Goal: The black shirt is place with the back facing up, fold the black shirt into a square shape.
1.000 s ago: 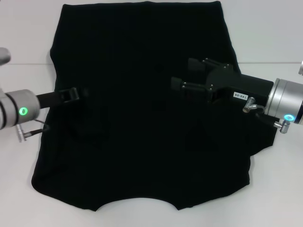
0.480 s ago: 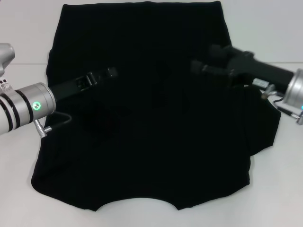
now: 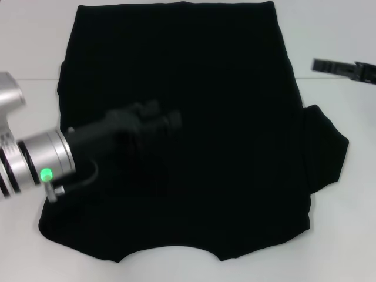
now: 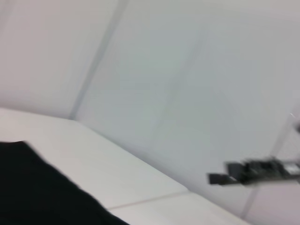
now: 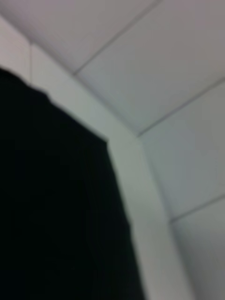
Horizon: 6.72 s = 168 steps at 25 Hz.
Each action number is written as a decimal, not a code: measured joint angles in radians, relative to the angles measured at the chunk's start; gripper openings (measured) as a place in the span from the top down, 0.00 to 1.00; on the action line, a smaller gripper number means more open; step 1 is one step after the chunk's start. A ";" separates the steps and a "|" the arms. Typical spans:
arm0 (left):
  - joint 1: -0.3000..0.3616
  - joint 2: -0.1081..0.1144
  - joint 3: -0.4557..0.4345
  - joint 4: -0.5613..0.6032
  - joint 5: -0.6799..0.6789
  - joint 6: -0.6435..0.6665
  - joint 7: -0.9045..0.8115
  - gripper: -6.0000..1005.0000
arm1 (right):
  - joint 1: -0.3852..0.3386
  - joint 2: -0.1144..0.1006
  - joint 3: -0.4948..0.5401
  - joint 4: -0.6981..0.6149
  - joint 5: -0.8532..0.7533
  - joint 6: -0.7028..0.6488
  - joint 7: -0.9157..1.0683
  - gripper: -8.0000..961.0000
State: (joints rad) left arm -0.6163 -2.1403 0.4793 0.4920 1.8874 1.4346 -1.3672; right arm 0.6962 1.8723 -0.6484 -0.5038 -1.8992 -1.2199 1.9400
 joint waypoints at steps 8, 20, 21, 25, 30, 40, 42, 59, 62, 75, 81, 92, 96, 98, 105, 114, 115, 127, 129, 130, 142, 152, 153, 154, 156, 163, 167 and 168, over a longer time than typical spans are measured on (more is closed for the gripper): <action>0.050 -0.012 0.144 0.048 0.040 0.056 0.199 0.24 | -0.013 -0.042 0.004 -0.134 -0.337 -0.030 0.424 0.05; 0.073 -0.021 0.149 0.065 0.106 0.115 0.303 0.24 | 0.041 -0.039 -0.016 -0.056 -0.521 -0.004 0.538 0.07; 0.075 -0.021 0.148 0.066 0.106 0.115 0.303 0.24 | 0.046 -0.033 -0.027 -0.041 -0.524 0.013 0.537 0.07; 0.076 -0.022 0.147 0.065 0.107 0.115 0.304 0.24 | 0.056 -0.006 -0.074 -0.011 -0.527 0.089 0.537 0.07; 0.076 -0.023 0.143 0.065 0.107 0.108 0.299 0.24 | 0.064 0.023 -0.105 0.002 -0.528 0.139 0.537 0.08; 0.075 -0.023 0.138 0.066 0.102 0.102 0.299 0.24 | 0.057 0.029 -0.113 0.028 -0.529 0.169 0.528 0.10; 0.076 -0.023 0.138 0.066 0.100 0.100 0.298 0.24 | 0.055 0.028 -0.114 0.028 -0.529 0.170 0.528 0.10; 0.076 -0.023 0.125 0.065 0.098 0.099 0.296 0.24 | 0.047 0.045 -0.123 0.050 -0.529 0.215 0.520 0.35; 0.076 -0.023 0.117 0.065 0.097 0.100 0.296 0.24 | 0.043 0.045 -0.123 0.051 -0.530 0.215 0.522 0.42; 0.076 -0.021 0.100 0.060 0.097 0.105 0.295 0.24 | 0.041 0.044 -0.123 0.050 -0.531 0.213 0.519 0.91; 0.079 -0.021 0.100 0.060 0.098 0.106 0.295 0.24 | 0.024 0.026 -0.114 0.041 -0.531 0.207 0.491 0.99; 0.092 -0.024 0.101 0.058 0.096 0.112 0.284 0.24 | -0.029 0.004 -0.090 -0.017 -0.522 0.185 0.462 0.99; 0.094 -0.024 0.100 0.051 0.096 0.113 0.283 0.24 | -0.022 0.008 -0.085 -0.035 -0.521 0.176 0.445 0.99; 0.094 -0.024 0.099 0.050 0.096 0.115 0.282 0.24 | -0.014 0.010 -0.083 -0.039 -0.521 0.174 0.436 0.99; 0.098 -0.024 0.076 0.048 0.096 0.136 0.272 0.24 | -0.002 0.004 -0.079 -0.042 -0.520 0.181 0.427 0.99; 0.101 -0.024 0.059 0.048 0.096 0.143 0.272 0.24 | 0.016 0.011 -0.073 -0.042 -0.520 0.196 0.411 0.99; 0.101 -0.024 0.059 0.048 0.096 0.142 0.272 0.24 | 0.020 0.012 -0.072 -0.042 -0.519 0.201 0.411 0.99; 0.101 -0.024 0.050 0.048 0.096 0.131 0.272 0.24 | 0.134 0.061 -0.089 -0.028 -0.519 0.187 0.337 0.99; 0.101 -0.024 0.047 0.048 0.096 0.131 0.272 0.24 | 0.159 0.081 -0.103 -0.026 -0.522 0.171 0.315 0.99; 0.102 -0.024 0.046 0.048 0.096 0.131 0.272 0.24 | 0.170 0.089 -0.116 -0.026 -0.522 0.167 0.311 0.99; 0.118 -0.023 0.005 0.044 0.099 0.130 0.272 0.24 | 0.250 0.154 -0.304 -0.033 -0.526 0.180 0.371 0.89; 0.144 -0.016 -0.098 0.052 0.103 0.135 0.176 0.24 | 0.205 0.157 -0.277 -0.087 -0.393 0.197 0.323 0.68; 0.151 -0.013 -0.110 0.058 0.104 0.139 0.151 0.24 | 0.190 0.155 -0.274 -0.093 -0.336 0.185 0.285 0.66; 0.157 -0.010 -0.120 0.064 0.104 0.141 0.127 0.24 | 0.163 0.154 -0.265 -0.094 -0.237 0.164 0.202 0.64; 0.176 -0.005 -0.130 0.091 0.111 0.142 0.083 0.24 | 0.144 0.155 -0.259 -0.091 -0.173 0.155 0.143 0.53; 0.258 0.000 -0.137 0.220 0.145 0.131 0.022 0.24 | 0.066 0.191 -0.253 -0.048 0.097 0.118 -0.191 0.23; 0.278 0.000 -0.175 0.310 0.234 0.128 -0.071 0.24 | 0.073 0.200 -0.258 -0.021 0.113 0.135 -0.217 0.07; 0.279 0.000 -0.184 0.328 0.263 0.128 -0.089 0.24 | 0.075 0.202 -0.259 -0.017 0.113 0.137 -0.219 0.07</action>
State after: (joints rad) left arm -0.3374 -2.1398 0.2956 0.8204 2.1507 1.5623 -1.4565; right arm 0.7713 2.0740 -0.9077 -0.5210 -1.7859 -1.0830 1.7212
